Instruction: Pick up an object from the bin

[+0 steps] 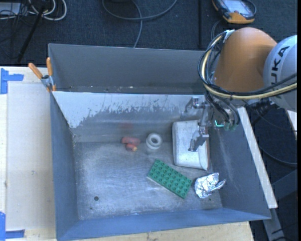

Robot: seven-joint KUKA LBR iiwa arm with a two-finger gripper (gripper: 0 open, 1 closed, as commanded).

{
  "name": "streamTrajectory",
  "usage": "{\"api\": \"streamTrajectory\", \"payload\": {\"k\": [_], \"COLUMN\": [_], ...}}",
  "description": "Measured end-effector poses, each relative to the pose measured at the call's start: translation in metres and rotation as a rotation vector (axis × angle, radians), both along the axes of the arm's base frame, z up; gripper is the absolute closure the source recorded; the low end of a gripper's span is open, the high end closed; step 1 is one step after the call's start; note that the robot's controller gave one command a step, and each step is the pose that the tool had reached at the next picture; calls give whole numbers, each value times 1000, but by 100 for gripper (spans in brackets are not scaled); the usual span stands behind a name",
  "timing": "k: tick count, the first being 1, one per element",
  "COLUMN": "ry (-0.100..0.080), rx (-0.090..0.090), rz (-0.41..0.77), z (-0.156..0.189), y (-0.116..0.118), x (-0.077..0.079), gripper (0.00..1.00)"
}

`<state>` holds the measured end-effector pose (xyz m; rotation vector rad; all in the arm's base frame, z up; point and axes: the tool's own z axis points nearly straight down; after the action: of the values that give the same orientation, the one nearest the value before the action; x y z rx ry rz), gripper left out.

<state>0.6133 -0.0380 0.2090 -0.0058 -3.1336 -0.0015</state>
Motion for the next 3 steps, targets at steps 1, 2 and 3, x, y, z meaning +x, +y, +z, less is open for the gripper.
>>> {"api": "streamTrajectory", "payload": {"k": [1,2,3], "ry": [-19,-9,-2], "rx": [-3,0,2], "rz": [42,-61,-335], "z": [-134,-109,-108], "y": [28,31,22], "x": [-78,-90,-88], "gripper": [0,0,0]}}
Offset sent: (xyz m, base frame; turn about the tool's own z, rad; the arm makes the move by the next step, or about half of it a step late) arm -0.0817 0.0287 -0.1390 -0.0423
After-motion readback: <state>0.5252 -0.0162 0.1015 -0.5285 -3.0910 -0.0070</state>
